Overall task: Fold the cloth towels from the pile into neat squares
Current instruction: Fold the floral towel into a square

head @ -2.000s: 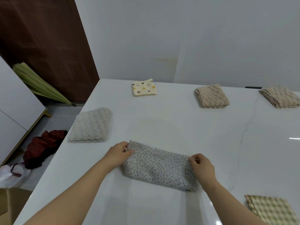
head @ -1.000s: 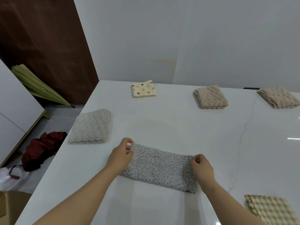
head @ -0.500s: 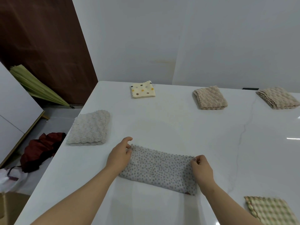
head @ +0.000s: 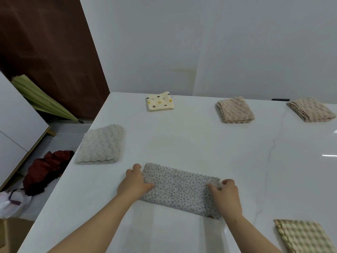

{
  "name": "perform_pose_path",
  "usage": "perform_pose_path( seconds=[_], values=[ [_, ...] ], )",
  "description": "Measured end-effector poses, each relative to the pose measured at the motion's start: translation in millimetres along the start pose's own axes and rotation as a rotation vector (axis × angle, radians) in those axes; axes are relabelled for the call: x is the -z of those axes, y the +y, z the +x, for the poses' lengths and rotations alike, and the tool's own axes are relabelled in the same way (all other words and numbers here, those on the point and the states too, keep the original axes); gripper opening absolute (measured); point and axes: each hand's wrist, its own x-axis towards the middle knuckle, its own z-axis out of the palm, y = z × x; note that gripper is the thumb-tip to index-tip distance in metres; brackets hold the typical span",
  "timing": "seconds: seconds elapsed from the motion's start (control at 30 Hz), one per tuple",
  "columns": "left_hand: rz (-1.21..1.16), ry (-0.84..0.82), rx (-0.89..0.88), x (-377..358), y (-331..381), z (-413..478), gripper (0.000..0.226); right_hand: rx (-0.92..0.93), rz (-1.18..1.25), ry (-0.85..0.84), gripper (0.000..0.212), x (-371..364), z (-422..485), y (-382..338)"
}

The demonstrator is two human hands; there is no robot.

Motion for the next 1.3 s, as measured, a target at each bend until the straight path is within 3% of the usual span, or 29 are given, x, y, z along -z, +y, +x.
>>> perform_pose_path(
  seconds=[0.1,0.2,0.33,0.47,0.63,0.7,0.87,0.93,1.07,1.13,1.3],
  values=[
    [0.022,-0.020,0.055,-0.3,-2.3,0.0,0.058,-0.006,-0.225,-0.039,0.036,-1.4,-7.9,1.6],
    [0.023,-0.057,0.024,-1.6,0.6,-2.2,0.043,0.003,-0.270,-0.092,0.028,-0.8,-8.3,4.7],
    [-0.094,-0.038,-0.071,-6.8,5.1,-7.3,0.027,0.050,-0.095,-0.062,0.030,1.7,-5.1,8.9],
    [-0.447,-0.095,-0.068,-11.5,11.3,-12.5,0.015,0.020,0.139,0.028,0.016,11.9,-8.5,7.4],
    [-0.507,-0.030,-0.141,-26.5,17.6,-17.8,0.034,-0.056,0.203,0.004,0.025,22.5,-8.3,13.8],
    [-0.438,0.005,-0.172,-32.1,16.7,-17.9,0.042,-0.079,0.210,-0.056,0.035,24.5,-9.3,17.5],
    [0.260,0.209,-0.296,-32.3,19.3,-22.3,0.042,-0.074,0.236,0.016,0.042,31.0,-8.0,26.0],
    [0.276,0.232,-0.408,-35.1,29.2,-25.0,0.041,-0.081,0.265,0.062,0.041,33.3,-7.0,27.8],
    [0.183,-0.002,-0.595,-52.7,54.0,-31.9,0.034,-0.137,0.316,-0.003,0.046,36.2,-9.7,28.6],
    [0.280,-0.074,-0.597,-64.4,61.5,-34.1,0.038,-0.131,0.248,-0.081,0.044,36.2,-11.3,27.0],
    [0.440,-0.043,-0.475,-78.2,73.9,-38.3,0.053,-0.077,0.087,-0.178,0.041,33.9,-7.9,29.6]
  ],
)
